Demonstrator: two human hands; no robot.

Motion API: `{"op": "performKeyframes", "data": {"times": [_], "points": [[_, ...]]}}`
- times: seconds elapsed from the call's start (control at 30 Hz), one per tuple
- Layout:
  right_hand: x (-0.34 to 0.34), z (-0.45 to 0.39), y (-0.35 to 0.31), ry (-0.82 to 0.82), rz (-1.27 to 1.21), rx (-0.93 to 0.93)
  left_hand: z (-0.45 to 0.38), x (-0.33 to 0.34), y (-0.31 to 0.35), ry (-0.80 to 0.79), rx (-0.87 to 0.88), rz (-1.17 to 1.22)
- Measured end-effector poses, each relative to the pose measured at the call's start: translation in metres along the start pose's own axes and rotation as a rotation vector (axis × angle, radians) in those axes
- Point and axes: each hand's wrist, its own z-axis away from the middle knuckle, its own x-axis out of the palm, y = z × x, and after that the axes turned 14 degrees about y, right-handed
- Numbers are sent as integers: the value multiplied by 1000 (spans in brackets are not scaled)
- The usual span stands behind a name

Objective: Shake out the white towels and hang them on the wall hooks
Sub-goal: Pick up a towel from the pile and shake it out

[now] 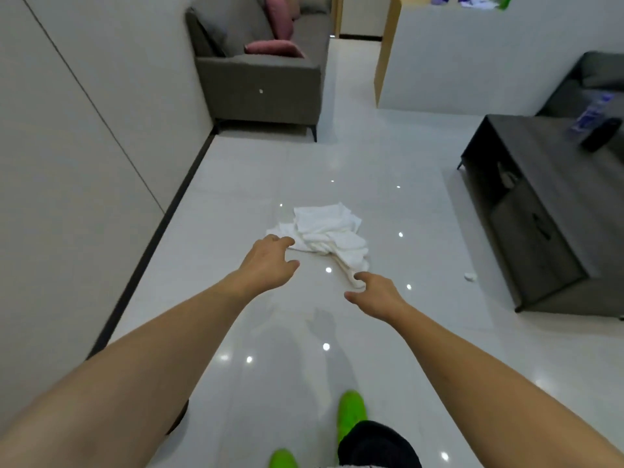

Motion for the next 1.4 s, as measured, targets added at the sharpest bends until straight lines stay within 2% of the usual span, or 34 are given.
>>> {"op": "performKeyframes", "data": {"times": [0.23, 0.6, 0.87, 1.0, 1.1, 1.33, 1.4], "points": [[0, -132, 41, 1, -60, 137, -141, 59, 28, -76, 69, -27], [-28, -344, 72, -144, -104, 263, -332, 129, 68, -207, -69, 17], [5, -451, 91, -175, -81, 414, -445, 201, 55, -333, -92, 36], [44, -506, 116, -171, -93, 526, -516, 260, 36, -429, -49, -9], [90, -550, 149, -179, -95, 581, -566, 319, 21, -433, -24, -15], [251, -663, 260, -212, -205, 676, -609, 526, -34, -474, -32, -57], [290, -698, 288, -153, -279, 703, -606, 581, -54, -509, -48, -71]]}}
